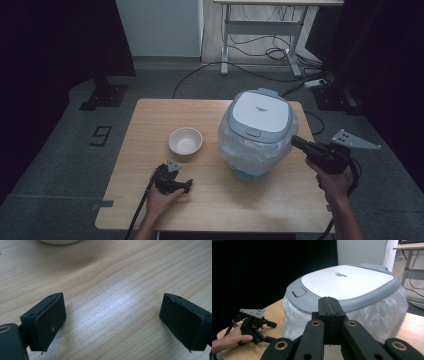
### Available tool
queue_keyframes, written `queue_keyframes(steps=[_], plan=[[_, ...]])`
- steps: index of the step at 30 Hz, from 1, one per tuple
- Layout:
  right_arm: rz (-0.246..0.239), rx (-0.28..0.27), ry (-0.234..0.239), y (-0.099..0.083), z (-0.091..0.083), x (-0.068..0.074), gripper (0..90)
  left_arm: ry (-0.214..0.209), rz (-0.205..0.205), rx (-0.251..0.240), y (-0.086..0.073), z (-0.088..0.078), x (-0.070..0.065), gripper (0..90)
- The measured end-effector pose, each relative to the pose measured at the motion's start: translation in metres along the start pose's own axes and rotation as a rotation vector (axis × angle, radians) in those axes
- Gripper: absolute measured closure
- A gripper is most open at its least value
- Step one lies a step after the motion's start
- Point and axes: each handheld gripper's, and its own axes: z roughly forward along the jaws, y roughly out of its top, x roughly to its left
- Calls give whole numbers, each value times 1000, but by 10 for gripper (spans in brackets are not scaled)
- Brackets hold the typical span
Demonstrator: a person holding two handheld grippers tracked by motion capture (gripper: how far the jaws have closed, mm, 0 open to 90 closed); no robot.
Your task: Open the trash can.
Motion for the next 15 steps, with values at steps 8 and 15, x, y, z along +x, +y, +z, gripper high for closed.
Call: queue_keyframes(steps=[8,15], plan=[[-16,6,22,5,14,6,900,0,-1,0,0,0,0,64],[-18,15,39,8,27,10,900,1,0,-1,0,0,0,65]])
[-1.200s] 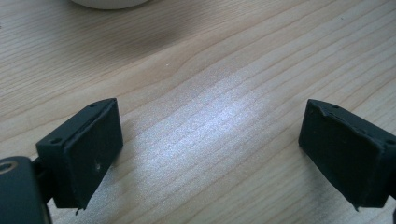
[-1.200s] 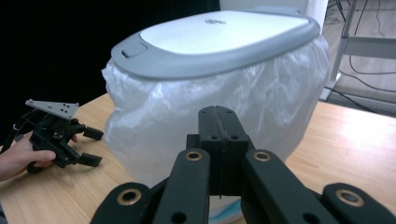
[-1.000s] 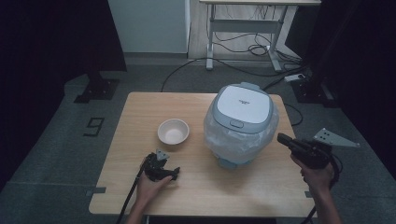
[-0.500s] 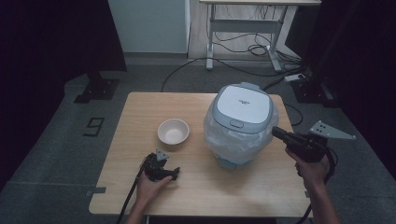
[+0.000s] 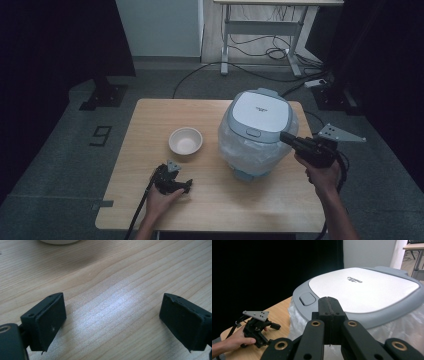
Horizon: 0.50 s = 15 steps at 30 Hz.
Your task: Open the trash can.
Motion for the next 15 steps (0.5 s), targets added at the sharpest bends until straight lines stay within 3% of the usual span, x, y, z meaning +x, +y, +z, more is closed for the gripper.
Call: queue_keyframes(steps=[15], plan=[[-15,19,31,7,25,9,898,0,0,0,0,0,0,65]])
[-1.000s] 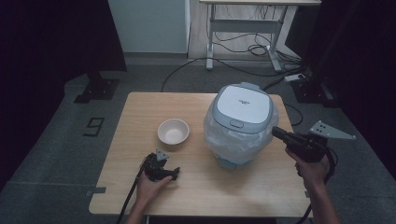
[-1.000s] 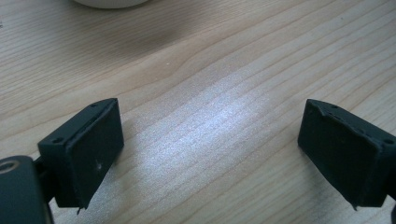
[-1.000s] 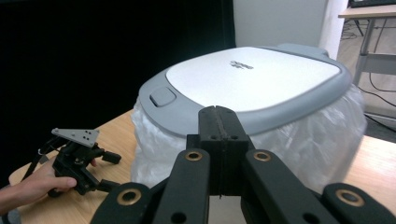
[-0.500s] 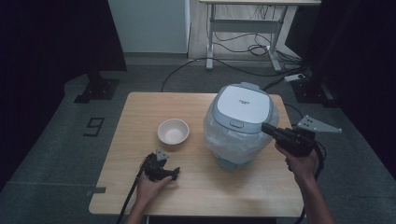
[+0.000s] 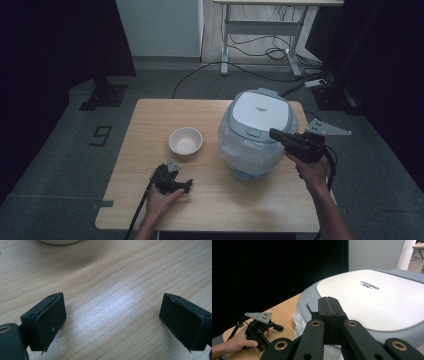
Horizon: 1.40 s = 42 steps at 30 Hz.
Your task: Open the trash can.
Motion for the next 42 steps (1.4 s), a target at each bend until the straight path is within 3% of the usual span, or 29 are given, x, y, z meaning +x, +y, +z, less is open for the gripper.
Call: queue_keyframes(steps=[15,24,42], plan=[[-11,33,44,8,27,9,896,1,-1,0,0,0,0,66],[-38,80,23,5,39,11,891,2,-1,-1,0,0,0,68],[-28,69,58,2,38,7,900,2,-2,-1,-1,-1,0,71]])
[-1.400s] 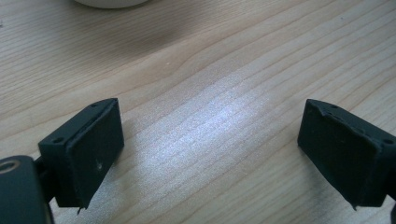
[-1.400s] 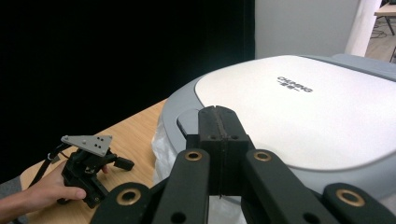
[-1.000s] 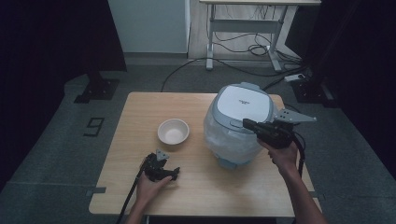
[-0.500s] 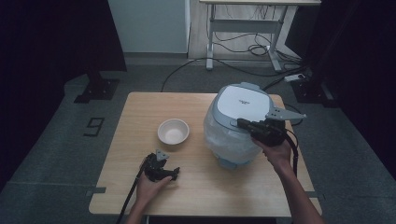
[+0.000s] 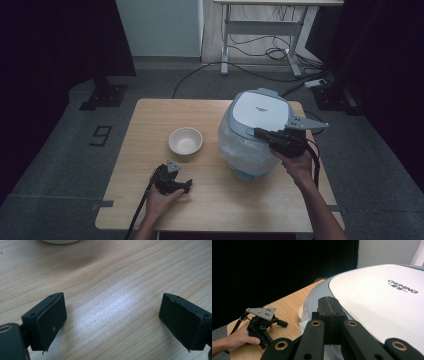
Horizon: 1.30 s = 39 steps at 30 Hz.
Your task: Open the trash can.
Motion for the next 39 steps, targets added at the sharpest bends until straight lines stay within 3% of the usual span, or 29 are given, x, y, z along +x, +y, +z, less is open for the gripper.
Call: queue_keyframes(steps=[20,32,37,39], plan=[[68,-4,19,-2,-1,-3,900,3,-4,-1,-1,-1,-1,75],[69,-3,20,-4,-1,-2,900,4,-4,-1,-1,-1,-1,76],[47,-29,-10,-6,-6,0,899,4,-4,-1,-1,-1,-1,76],[68,-69,-12,-7,-12,-1,841,4,-4,-1,-1,-1,-1,76]])
